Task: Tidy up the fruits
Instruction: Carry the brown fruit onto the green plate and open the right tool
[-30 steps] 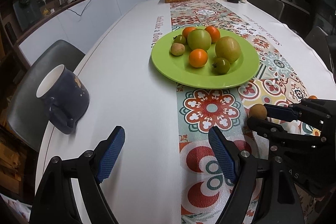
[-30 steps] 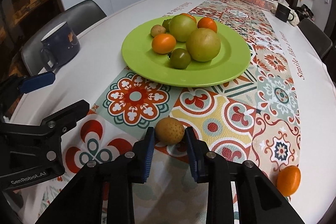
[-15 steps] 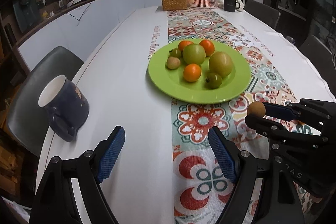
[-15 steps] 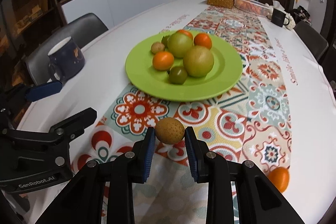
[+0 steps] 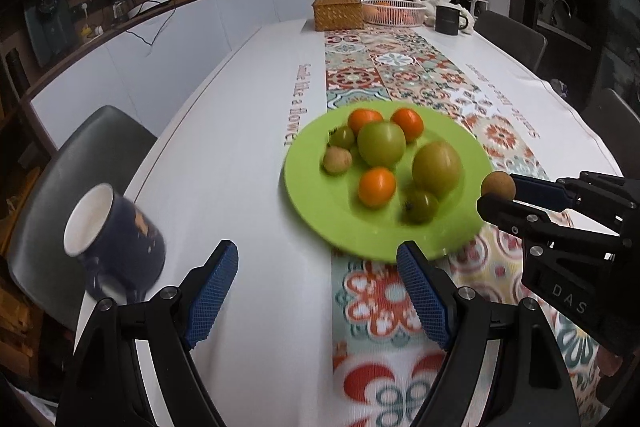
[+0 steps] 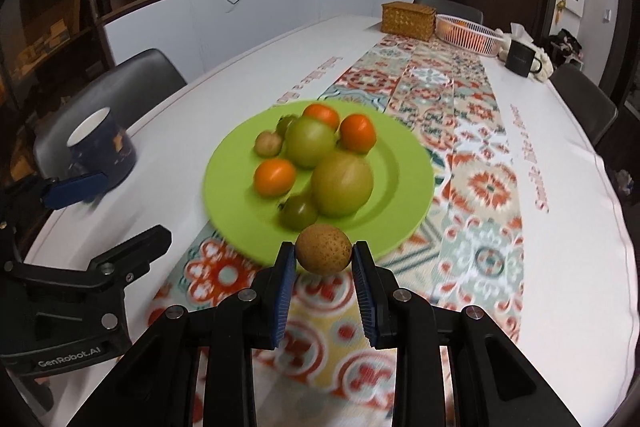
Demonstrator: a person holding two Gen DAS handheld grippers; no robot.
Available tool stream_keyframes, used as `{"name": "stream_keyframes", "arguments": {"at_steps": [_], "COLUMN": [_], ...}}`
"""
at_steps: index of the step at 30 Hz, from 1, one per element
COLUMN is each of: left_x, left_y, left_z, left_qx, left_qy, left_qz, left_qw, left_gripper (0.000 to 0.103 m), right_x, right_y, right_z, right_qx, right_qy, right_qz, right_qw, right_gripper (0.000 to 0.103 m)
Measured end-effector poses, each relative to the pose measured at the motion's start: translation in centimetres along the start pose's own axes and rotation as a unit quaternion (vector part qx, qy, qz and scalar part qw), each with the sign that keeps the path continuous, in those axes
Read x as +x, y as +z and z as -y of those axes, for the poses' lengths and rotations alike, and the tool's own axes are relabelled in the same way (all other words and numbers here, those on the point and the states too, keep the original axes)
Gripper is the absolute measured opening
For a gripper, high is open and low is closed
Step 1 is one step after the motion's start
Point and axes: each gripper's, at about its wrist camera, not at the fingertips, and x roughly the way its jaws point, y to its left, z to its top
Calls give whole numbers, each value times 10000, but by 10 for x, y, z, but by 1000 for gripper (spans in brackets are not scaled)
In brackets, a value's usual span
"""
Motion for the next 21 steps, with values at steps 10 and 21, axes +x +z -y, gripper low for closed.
{"name": "stream_keyframes", "arguments": {"at_steps": [10,21], "left_x": [27,49], "left_y": [37,42], "left_z": [-2,-5], "left_qx": [-40,-144], "left_qy": [48,46], "left_qz": [76,-20], "left_qw": [10000,9999], "left_gripper": [82,82], "right_x": [29,62], "right_y": [41,60], "right_z": [21,30], "right_qx": [239,279], "right_qy": [-37,-11], "right_qz": [83,2], "right_qw": [9997,9996], "right_gripper": [30,31]}}
